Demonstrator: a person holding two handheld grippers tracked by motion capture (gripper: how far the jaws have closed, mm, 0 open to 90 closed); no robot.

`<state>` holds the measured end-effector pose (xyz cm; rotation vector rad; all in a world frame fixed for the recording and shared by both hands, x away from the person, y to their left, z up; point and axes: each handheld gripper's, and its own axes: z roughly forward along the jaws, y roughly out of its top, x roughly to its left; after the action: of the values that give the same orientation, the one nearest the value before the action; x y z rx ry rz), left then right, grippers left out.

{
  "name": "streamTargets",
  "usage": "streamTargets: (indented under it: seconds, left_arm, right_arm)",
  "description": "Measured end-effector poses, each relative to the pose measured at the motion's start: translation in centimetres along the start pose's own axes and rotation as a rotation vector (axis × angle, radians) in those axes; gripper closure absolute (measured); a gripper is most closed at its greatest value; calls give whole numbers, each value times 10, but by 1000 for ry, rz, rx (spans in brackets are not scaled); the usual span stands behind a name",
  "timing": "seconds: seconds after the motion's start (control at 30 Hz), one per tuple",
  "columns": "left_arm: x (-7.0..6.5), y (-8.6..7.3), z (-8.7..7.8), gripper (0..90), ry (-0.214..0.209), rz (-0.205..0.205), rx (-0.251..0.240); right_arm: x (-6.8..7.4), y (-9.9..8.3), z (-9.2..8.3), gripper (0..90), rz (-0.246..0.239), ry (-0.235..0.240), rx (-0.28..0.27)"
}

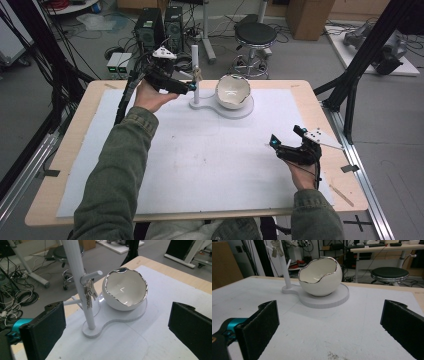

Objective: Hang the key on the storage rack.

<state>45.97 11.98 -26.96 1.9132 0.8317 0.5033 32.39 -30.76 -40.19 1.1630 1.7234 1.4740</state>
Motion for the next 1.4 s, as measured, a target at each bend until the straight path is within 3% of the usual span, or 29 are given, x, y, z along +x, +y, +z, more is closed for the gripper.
streamTargets:
  seconds: [0.17,0.7,1.0,1.4]
  left_arm:
    - [-4,-7,-6,16,-11,-4,-15]
    - [3,-45,-27,16,20,-61,-40]
    - [3,-59,-41,16,28,-85,-63]
    - [3,-71,-64,16,72,-66,-74]
  right_arm:
    - [0,0,0,9,-1,-1,0]
    - [1,0,0,9,-3,-1,0]
    - [1,0,0,9,-2,-1,1]
    - [2,0,0,9,-12,1,7]
